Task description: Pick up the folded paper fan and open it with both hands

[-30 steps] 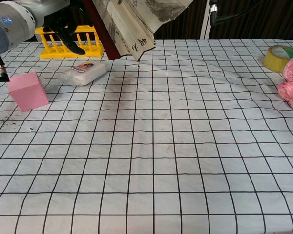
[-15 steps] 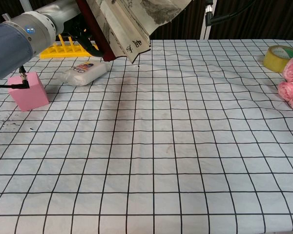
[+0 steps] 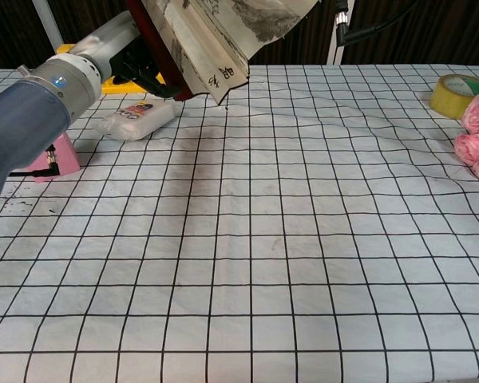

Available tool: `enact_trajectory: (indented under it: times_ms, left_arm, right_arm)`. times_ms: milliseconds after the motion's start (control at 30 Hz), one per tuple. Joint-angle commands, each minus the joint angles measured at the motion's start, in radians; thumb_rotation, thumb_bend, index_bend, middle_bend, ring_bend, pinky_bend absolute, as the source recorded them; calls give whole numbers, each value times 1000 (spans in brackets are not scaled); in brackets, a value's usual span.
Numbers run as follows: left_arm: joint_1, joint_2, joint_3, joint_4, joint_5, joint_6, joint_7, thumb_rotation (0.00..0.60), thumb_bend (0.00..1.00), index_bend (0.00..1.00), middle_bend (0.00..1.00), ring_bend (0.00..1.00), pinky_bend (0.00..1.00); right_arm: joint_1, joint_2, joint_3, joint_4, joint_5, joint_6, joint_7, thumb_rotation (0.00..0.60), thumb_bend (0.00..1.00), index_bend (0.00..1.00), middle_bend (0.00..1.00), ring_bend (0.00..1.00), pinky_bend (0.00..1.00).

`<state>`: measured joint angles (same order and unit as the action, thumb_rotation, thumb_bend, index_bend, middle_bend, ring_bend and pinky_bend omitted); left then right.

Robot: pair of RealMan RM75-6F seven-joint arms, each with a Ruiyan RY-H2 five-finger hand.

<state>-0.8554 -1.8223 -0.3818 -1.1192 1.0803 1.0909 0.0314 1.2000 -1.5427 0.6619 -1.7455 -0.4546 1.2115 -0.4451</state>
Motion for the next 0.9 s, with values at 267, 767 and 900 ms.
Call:
enact_trajectory:
  times_ms: [267, 767, 900]
  left_arm:
    - [7, -3, -5, 15, 10, 8, -14, 600, 423, 736, 966, 967, 918]
    - [42, 105, -11, -70, 52, 44, -1, 600, 423, 741, 966, 968, 918]
    - [47, 127, -16, -88, 50, 47, 8, 600, 424, 743, 966, 968, 918]
  right_arm:
    - [-2, 4, -5, 1, 13, 6, 13, 600, 572, 960, 1000, 1000, 1000]
    - [-64, 49, -56, -11, -12, 33, 32, 600, 572, 967, 1000, 1000, 1000]
    - [-95, 64, -94, -7, -50, 52, 30, 600, 572, 967, 1000, 1000, 1000]
